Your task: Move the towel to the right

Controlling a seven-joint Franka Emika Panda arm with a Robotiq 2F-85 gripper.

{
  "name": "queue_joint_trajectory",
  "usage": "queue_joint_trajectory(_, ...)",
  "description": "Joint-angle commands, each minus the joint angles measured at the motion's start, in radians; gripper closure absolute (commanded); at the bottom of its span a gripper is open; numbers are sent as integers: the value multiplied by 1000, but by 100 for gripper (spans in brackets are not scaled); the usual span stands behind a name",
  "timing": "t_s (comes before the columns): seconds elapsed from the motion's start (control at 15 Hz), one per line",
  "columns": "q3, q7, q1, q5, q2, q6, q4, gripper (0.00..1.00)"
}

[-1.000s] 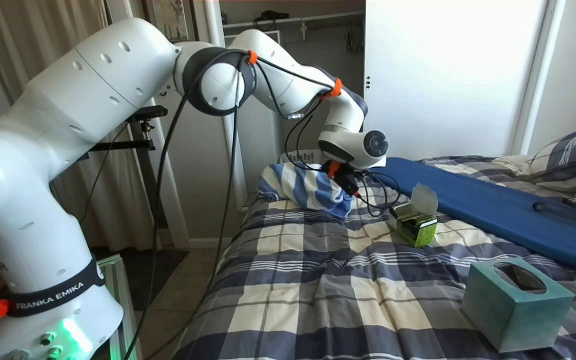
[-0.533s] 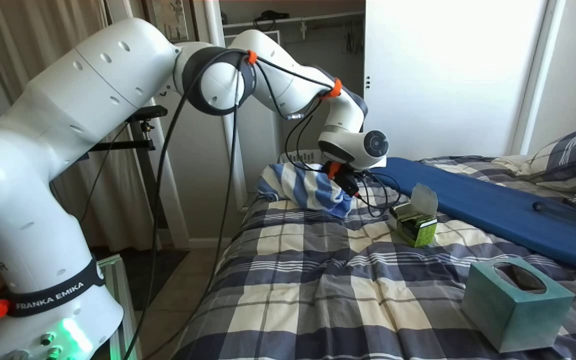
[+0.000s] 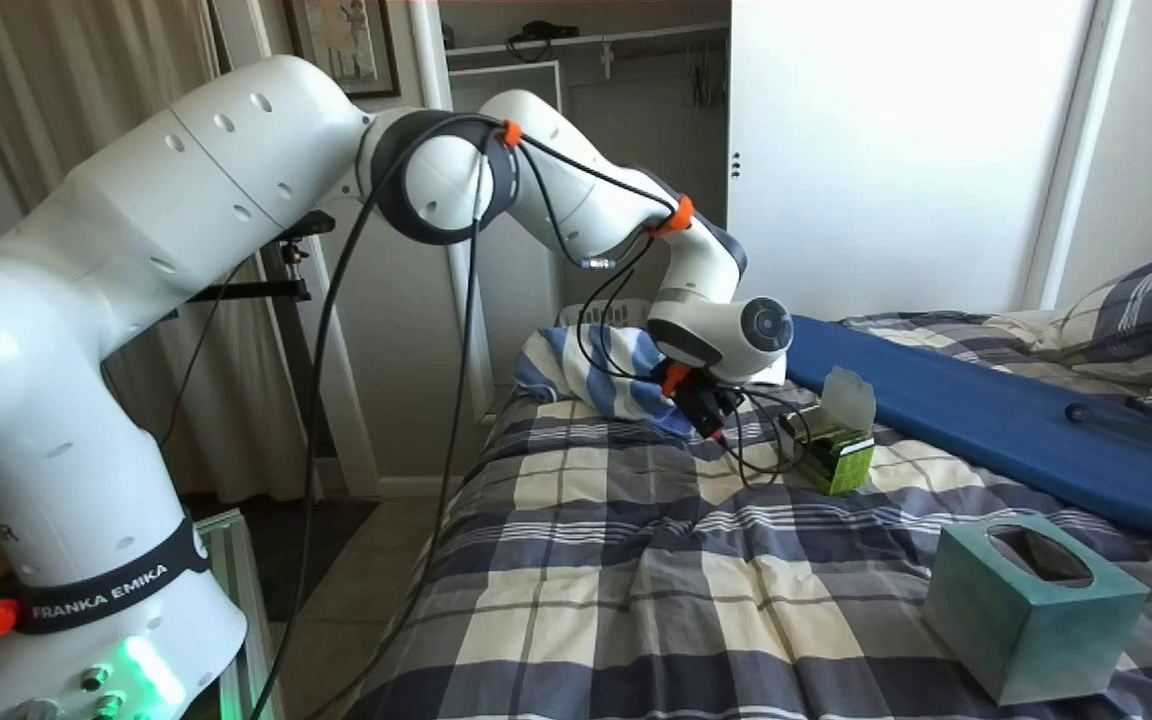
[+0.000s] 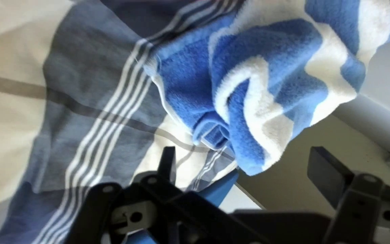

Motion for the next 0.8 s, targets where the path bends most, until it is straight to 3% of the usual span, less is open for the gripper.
queue_joint_trajectory(0.0, -31, 107, 12, -78, 61, -76, 39, 0)
queue_joint_trajectory(0.27, -27, 175, 13, -134, 124, -104, 75, 0)
queue_joint_trajectory(0.73, 21, 179, 1, -107, 237, -65, 208, 0)
